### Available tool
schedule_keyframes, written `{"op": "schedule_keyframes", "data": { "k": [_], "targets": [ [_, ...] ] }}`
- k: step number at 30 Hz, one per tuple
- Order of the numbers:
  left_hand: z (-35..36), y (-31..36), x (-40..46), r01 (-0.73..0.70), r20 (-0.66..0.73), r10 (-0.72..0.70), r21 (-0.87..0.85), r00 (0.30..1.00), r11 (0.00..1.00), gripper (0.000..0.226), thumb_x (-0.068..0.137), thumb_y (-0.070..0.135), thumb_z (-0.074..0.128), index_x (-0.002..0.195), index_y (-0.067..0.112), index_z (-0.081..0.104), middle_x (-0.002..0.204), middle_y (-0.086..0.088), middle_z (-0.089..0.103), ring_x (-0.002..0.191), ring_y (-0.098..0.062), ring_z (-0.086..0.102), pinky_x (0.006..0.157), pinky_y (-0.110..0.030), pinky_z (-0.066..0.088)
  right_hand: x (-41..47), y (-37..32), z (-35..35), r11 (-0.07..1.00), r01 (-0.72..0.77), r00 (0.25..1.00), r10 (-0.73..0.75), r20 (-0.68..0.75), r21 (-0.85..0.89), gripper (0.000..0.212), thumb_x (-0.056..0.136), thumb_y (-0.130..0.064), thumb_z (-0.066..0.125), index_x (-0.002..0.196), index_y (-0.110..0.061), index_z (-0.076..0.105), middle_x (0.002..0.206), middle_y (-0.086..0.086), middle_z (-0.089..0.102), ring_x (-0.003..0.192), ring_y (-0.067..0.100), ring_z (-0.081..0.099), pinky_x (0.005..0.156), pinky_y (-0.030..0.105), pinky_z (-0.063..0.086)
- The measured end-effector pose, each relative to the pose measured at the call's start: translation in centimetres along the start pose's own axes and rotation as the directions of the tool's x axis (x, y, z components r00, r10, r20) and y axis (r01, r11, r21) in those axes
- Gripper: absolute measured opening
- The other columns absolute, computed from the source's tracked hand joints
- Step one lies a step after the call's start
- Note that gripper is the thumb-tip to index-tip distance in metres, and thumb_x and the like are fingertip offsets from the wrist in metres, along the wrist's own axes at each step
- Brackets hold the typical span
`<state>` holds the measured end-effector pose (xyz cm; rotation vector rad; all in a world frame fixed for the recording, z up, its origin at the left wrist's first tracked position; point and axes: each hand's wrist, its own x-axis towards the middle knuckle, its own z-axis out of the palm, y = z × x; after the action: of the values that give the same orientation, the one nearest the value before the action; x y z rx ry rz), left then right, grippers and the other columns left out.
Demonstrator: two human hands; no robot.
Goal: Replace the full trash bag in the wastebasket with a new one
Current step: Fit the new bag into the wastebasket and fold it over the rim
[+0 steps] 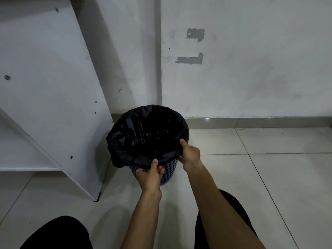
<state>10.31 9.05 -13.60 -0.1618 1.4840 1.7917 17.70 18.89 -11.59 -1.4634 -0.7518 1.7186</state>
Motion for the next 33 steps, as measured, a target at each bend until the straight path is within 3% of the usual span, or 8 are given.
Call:
{"op": "schedule_keyframes", "data": {
  "k": [5, 10, 13, 15, 17, 23, 28, 33],
  "targets": [
    [-0.4, -0.3, 0.2, -0.005, -0.005, 0.005, -0.019, 1.0, 1.0, 0.03, 0.094, 0.011, 0.063, 0.118, -0.004, 0.052, 0.098, -0.013, 0.064, 0.075, -0.016, 0.065, 0.063, -0.022, 0.06, 0.2, 0.7, -0.7, 0.942, -0.181, 0.969, 0.121, 0.217, 0.283, 0.034, 0.102, -0.041, 0.051, 0.104, -0.009, 0.063, 0.103, 0.009, 0.067, 0.094, 0.022, 0.064, 0.092, 0.037, 0.05],
    [-0.4, -0.6, 0.9, 0.027, -0.001, -0.027, 0.04, 1.0, 0.999, 0.026, 0.093, 0.014, 0.065, 0.111, -0.003, 0.057, 0.095, -0.013, 0.064, 0.073, -0.017, 0.064, 0.066, -0.028, 0.058, 0.8, 0.9, -0.3, 0.933, -0.165, 0.983, 0.131, 0.126, 0.321, 0.031, 0.105, -0.035, 0.048, 0.116, -0.008, 0.059, 0.106, 0.013, 0.066, 0.095, 0.026, 0.064, 0.076, 0.036, 0.053],
    [-0.6, -0.4, 1.2, 0.035, -0.103, -0.021, 0.14, 0.994, 0.99, 0.056, 0.083, 0.026, 0.076, 0.126, 0.002, 0.05, 0.115, -0.015, 0.062, 0.096, -0.029, 0.066, 0.086, -0.043, 0.057, 2.0, 1.1, 0.0, 0.987, -0.056, 0.998, 0.061, -0.034, 0.151, 0.026, 0.099, -0.021, 0.05, 0.12, -0.008, 0.06, 0.118, 0.015, 0.065, 0.103, 0.032, 0.065, 0.069, 0.037, 0.059],
    [-0.7, 0.7, 0.9, 0.032, -0.257, 0.019, 0.19, 0.966, 0.981, 0.081, 0.08, 0.033, 0.079, 0.143, 0.01, 0.034, 0.142, -0.021, 0.04, 0.119, -0.036, 0.053, 0.096, -0.044, 0.05, 2.5, 0.6, 0.2, 1.0, 0.023, 0.992, -0.023, -0.125, 0.005, 0.029, 0.095, -0.015, 0.045, 0.122, -0.01, 0.056, 0.119, 0.016, 0.062, 0.099, 0.03, 0.064, 0.079, 0.043, 0.061],
    [-0.7, 2.3, 0.8, -0.024, -0.367, 0.115, 0.245, 0.923, 0.969, 0.093, 0.08, 0.038, 0.079, 0.15, 0.014, 0.022, 0.15, -0.022, 0.024, 0.128, -0.04, 0.042, 0.099, -0.047, 0.043, 2.8, -0.5, 0.5, 0.978, 0.112, 0.968, -0.148, -0.201, -0.178, 0.029, 0.098, -0.015, 0.039, 0.125, -0.014, 0.052, 0.121, 0.013, 0.059, 0.101, 0.028, 0.06, 0.092, 0.048, 0.055],
    [-0.3, 4.8, 4.6, -0.195, -0.299, 0.423, 0.571, 0.855, 0.798, 0.098, 0.082, 0.046, 0.072, 0.155, 0.016, 0.012, 0.15, -0.02, 0.024, 0.131, -0.042, 0.036, 0.11, -0.057, 0.029, 4.5, -1.8, 1.9, 0.722, 0.229, 0.947, -0.32, -0.022, -0.653, 0.061, 0.102, -0.053, 0.039, 0.133, -0.001, 0.044, 0.132, 0.02, 0.053, 0.118, 0.039, 0.054, 0.093, 0.043, 0.045],
    [-0.5, 5.0, 7.3, -0.242, -0.175, 0.488, 0.697, 0.855, 0.675, 0.084, 0.094, 0.049, 0.053, 0.155, 0.011, 0.011, 0.15, -0.022, 0.027, 0.131, -0.045, 0.038, 0.109, -0.059, 0.032, 5.7, -1.4, 2.0, 0.758, 0.25, 0.935, -0.35, -0.053, -0.603, 0.054, 0.107, -0.043, 0.031, 0.125, 0.004, 0.049, 0.124, 0.024, 0.06, 0.112, 0.039, 0.058, 0.086, 0.039, 0.045],
    [-1.6, 5.2, 8.6, -0.271, -0.175, 0.512, 0.682, 0.841, 0.679, 0.063, 0.102, 0.043, 0.038, 0.146, -0.001, 0.03, 0.142, -0.029, 0.037, 0.128, -0.042, 0.04, 0.105, -0.049, 0.036, 6.6, -1.4, 1.6, 0.879, 0.195, 0.97, -0.238, -0.046, -0.434, 0.07, 0.106, -0.049, 0.02, 0.13, 0.006, 0.056, 0.133, 0.024, 0.059, 0.122, 0.04, 0.055, 0.106, 0.044, 0.045]
  ]
}}
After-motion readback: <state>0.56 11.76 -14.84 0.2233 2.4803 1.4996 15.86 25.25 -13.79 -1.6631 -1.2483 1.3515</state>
